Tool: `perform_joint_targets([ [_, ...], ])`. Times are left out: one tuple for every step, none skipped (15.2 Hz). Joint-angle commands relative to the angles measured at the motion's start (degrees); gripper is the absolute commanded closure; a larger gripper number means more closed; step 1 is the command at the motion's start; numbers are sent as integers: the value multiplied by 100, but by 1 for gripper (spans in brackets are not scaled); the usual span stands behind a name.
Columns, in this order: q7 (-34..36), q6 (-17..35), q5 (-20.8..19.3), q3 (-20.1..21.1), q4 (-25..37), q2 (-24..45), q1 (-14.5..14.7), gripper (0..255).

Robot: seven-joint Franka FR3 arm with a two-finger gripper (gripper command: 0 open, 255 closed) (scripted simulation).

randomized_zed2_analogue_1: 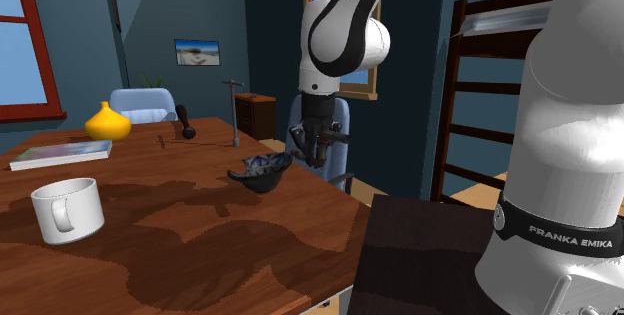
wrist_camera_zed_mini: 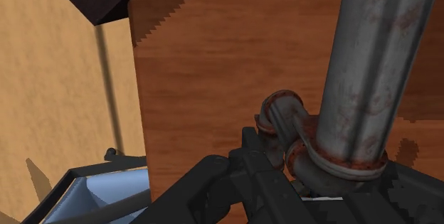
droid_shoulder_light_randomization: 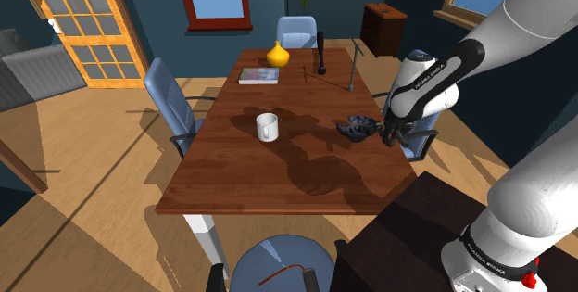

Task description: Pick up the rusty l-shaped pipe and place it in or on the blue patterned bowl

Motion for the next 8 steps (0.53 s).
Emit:
perform_joint_targets([
  [-7, -225, -3, 5, 19, -205, -1, 255],
  [-10, -325, -3, 8, 32, -292, -1, 255],
  [-13, -424, -3, 12, 46, -377, -1, 255],
  [-17, -523, -2, 15, 62, -461, 0, 255],
  [-21, -622, -1, 19, 80, -543, 0, 255],
  [-25, -721, 1, 23, 99, -623, 0, 255],
  [-28, -791, 3, 25, 113, -678, 1, 255],
  [-49, -768, 66, 24, 336, -433, 37, 255],
])
